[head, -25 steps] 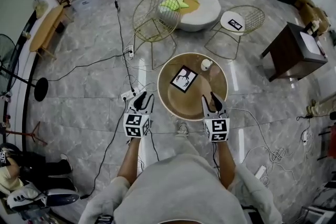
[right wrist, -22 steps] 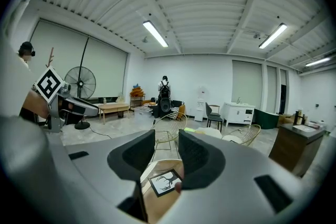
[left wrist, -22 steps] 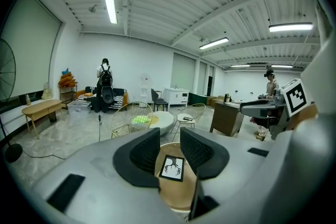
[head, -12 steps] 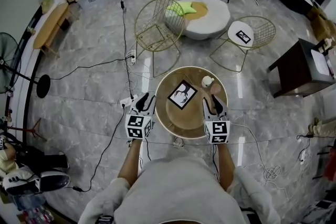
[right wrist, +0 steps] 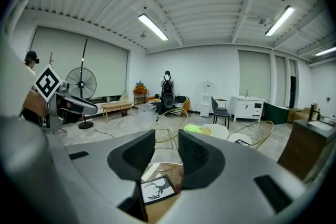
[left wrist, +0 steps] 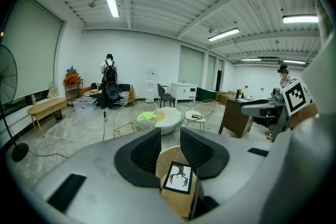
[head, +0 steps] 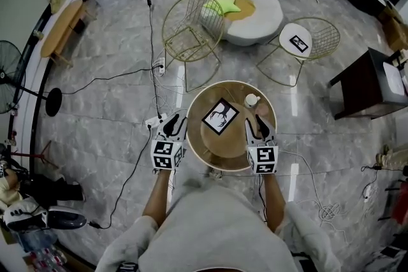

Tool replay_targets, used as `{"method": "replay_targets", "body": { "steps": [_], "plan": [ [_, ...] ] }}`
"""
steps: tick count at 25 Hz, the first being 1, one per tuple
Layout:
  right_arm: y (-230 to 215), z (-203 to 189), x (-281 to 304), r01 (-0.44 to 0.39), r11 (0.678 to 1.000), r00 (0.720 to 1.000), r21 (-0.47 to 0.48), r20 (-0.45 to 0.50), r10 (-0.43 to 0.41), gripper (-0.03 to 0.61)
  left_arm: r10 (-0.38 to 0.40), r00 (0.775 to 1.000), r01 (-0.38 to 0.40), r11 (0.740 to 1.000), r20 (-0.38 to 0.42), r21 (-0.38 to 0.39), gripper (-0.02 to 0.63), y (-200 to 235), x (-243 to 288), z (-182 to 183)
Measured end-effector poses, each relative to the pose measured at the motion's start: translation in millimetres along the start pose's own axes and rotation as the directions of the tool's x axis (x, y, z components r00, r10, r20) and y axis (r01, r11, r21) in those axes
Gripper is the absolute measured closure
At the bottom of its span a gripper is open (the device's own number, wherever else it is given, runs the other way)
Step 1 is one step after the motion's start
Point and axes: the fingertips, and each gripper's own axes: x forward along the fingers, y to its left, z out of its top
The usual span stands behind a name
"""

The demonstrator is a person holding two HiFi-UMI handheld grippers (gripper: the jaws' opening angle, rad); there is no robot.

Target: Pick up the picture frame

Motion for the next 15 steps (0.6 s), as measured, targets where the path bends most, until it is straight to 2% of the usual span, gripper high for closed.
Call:
{"method": "replay_targets", "body": {
  "steps": [8, 15],
  "plan": [
    [-2.5, -2.7, 16.0, -0.012, 1.000, 1.000, 0.007, 0.002, 0.012, 0.440, 0.018, 1.000, -0.018, 1.000, -0.006, 0.003, 0.508, 9.2, 9.2, 1.2],
    [-8.8, -3.9, 27.9, 0.005, 1.000, 1.000, 0.018, -0.012, -0.005, 0.440, -0.010, 1.000, 0.010, 1.000, -0.024, 0.008, 0.508, 11.9, 28.3, 1.7]
  ]
}}
